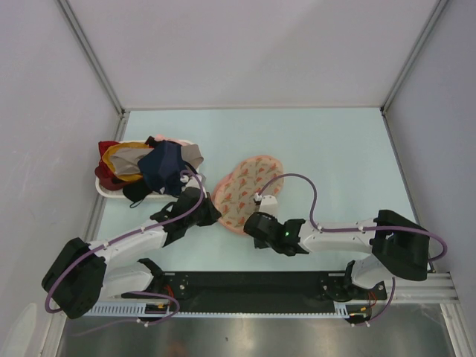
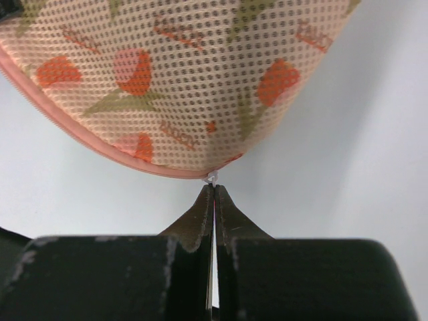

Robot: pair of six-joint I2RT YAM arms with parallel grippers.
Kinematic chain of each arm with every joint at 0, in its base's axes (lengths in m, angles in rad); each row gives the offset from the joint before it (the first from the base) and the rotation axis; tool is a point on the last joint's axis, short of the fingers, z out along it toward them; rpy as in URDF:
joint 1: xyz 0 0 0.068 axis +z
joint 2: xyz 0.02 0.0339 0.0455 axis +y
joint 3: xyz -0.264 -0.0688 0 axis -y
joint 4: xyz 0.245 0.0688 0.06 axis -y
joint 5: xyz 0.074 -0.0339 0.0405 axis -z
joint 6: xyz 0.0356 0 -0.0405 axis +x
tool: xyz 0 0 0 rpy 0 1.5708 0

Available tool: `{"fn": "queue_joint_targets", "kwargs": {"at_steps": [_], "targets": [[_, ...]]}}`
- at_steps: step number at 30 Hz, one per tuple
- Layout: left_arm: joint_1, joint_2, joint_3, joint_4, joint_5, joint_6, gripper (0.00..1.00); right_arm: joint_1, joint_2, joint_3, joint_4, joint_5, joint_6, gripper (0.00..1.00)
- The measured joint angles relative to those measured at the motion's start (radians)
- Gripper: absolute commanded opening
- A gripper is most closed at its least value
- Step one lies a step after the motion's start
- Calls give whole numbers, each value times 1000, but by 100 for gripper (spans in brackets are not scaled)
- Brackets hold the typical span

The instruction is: Unzip the laundry bag and remove the bra

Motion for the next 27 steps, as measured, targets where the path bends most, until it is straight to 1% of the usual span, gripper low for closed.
{"fn": "queue_joint_targets", "kwargs": {"at_steps": [13, 27], "targets": [[3, 0, 0, 2, 7, 1, 0, -72, -15, -36, 6, 12, -28, 0], [5, 0, 0, 18, 26, 7, 0, -182, -31, -72, 68, 0, -82, 0]]}}
